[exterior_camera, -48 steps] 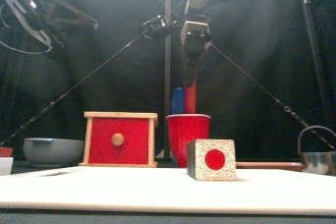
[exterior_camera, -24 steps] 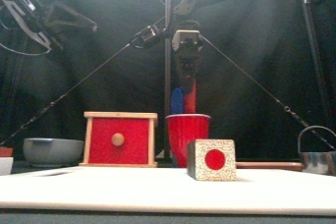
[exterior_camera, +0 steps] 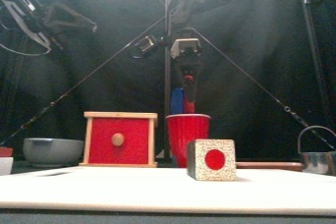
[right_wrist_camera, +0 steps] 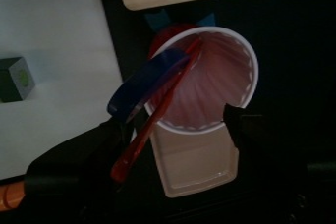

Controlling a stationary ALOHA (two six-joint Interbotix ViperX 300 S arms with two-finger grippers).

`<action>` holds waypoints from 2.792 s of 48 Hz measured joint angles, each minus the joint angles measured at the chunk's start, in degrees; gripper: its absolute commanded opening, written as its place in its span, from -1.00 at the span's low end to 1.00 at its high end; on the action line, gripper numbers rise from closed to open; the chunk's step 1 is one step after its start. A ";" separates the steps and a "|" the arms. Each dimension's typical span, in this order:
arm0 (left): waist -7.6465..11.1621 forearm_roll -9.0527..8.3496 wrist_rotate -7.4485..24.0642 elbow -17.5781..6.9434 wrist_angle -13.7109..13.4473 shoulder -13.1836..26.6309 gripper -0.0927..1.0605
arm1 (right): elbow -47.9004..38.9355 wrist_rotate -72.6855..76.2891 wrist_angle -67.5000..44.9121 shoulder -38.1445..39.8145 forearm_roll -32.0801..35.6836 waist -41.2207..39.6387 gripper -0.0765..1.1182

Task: Cut the sushi into 4 pieces with the knife
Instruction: Pick up the knife at its handle with right hand

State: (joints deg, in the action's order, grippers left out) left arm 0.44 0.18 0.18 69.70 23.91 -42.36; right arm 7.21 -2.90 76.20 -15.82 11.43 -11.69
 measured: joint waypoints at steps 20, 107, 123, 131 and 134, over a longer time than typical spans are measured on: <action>-0.09 0.00 0.00 0.18 0.00 0.00 -0.88 | 1.23 -0.26 0.79 -1.23 -0.09 -1.23 0.31; -0.18 0.00 0.09 1.14 0.00 0.00 -0.88 | 7.65 -1.32 8.09 -2.72 -5.80 -5.89 0.57; -0.26 -0.09 0.09 1.32 0.09 0.00 -0.88 | 6.86 -1.32 8.88 -2.72 -6.68 -5.80 0.57; -0.26 0.00 0.00 1.23 0.09 0.00 -0.88 | 7.12 -1.41 8.96 -2.72 -6.06 -5.45 0.57; -0.18 0.00 0.09 1.23 0.00 0.00 -0.88 | 7.73 -1.32 8.96 -2.72 -6.06 -4.92 0.57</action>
State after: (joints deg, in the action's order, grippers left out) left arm 0.26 0.18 0.26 70.93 23.91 -42.36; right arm 14.94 -4.22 85.17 -18.54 5.36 -16.61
